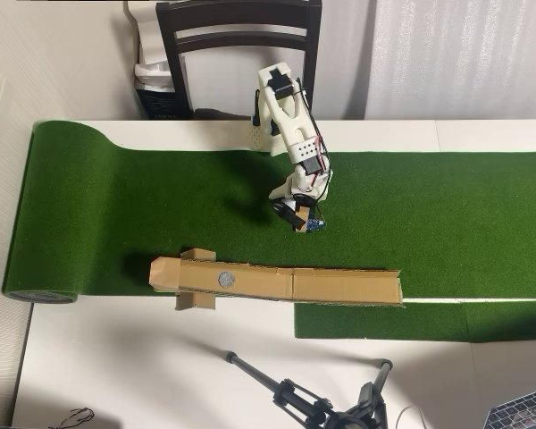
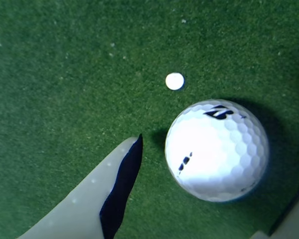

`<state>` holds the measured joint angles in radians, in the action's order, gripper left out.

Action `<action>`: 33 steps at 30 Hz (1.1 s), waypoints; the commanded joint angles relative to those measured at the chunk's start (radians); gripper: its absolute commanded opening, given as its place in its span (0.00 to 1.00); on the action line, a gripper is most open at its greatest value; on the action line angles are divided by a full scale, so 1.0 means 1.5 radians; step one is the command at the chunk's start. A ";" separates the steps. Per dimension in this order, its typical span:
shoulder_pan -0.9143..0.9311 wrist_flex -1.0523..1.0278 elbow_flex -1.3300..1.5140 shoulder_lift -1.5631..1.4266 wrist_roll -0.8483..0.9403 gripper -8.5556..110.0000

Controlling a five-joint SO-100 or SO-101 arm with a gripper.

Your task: Pick up the golf ball and place it on the gray mark at the back.

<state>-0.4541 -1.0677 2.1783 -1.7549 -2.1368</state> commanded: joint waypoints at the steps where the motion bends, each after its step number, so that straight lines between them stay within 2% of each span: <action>1: 0.010 0.009 -0.019 -0.008 -0.004 0.46; 33: 0.035 0.012 -0.028 -0.008 -0.024 0.44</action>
<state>-0.4172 -1.0677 2.1783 -1.7549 -2.1644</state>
